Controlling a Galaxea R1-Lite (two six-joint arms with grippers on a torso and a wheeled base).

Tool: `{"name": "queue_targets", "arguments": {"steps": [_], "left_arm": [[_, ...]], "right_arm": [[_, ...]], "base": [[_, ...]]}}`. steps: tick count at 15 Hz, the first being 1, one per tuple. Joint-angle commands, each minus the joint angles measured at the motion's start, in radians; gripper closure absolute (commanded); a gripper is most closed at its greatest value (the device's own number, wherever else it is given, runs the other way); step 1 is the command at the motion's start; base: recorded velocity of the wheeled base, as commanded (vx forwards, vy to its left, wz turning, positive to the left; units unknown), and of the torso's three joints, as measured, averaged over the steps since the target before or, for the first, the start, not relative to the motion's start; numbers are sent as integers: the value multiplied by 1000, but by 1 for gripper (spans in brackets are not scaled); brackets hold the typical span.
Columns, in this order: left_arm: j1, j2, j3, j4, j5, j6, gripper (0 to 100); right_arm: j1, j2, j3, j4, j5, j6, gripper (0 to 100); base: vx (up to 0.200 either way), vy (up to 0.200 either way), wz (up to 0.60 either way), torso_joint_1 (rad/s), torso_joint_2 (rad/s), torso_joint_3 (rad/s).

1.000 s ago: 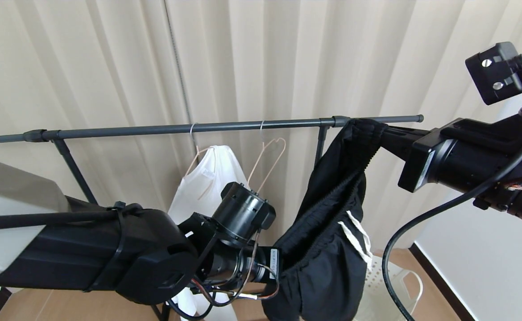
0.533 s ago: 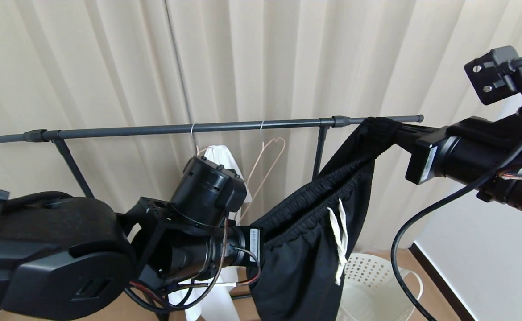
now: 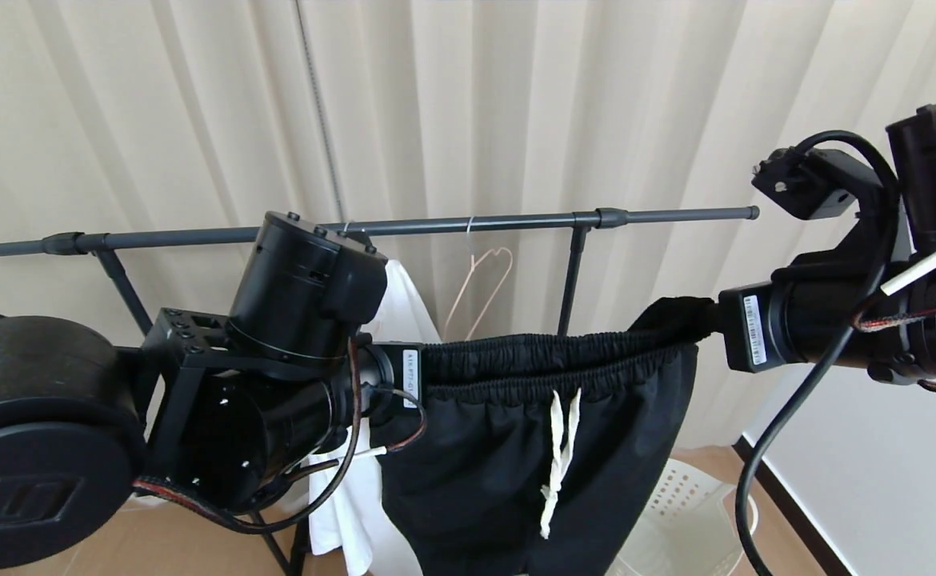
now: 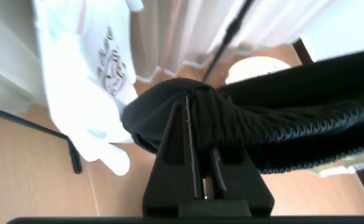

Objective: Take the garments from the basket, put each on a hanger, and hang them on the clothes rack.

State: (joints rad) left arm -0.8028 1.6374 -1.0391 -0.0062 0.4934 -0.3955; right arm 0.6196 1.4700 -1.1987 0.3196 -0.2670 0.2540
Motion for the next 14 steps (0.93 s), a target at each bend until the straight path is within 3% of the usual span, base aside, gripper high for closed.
{"name": "queue_targets", "arguments": {"steps": [1, 6, 10, 11, 12, 14], "left_arm": [[11, -36, 2, -1, 10, 1, 100], [105, -82, 5, 3, 8, 23, 100], [112, -80, -33, 8, -6, 37, 100], [111, -64, -52, 6, -7, 43, 100], [114, -11, -122, 5, -32, 46, 100], [122, 38, -219, 5, -144, 44, 100]], "right_arm": [[9, 53, -65, 23, 0, 22, 100], [-66, 52, -70, 26, -9, 14, 100], [-95, 9, -9, 27, -12, -76, 100], [-89, 3, 7, 26, -15, -90, 100], [-37, -34, 73, 26, -15, -160, 100], [75, -97, 163, 29, -15, -228, 100]], "base": [[0, 0, 0, 0, 0, 0], [0, 0, 0, 0, 0, 0], [0, 0, 0, 0, 0, 0], [0, 0, 0, 0, 0, 0], [0, 0, 0, 0, 0, 0], [0, 0, 0, 0, 0, 0]]}}
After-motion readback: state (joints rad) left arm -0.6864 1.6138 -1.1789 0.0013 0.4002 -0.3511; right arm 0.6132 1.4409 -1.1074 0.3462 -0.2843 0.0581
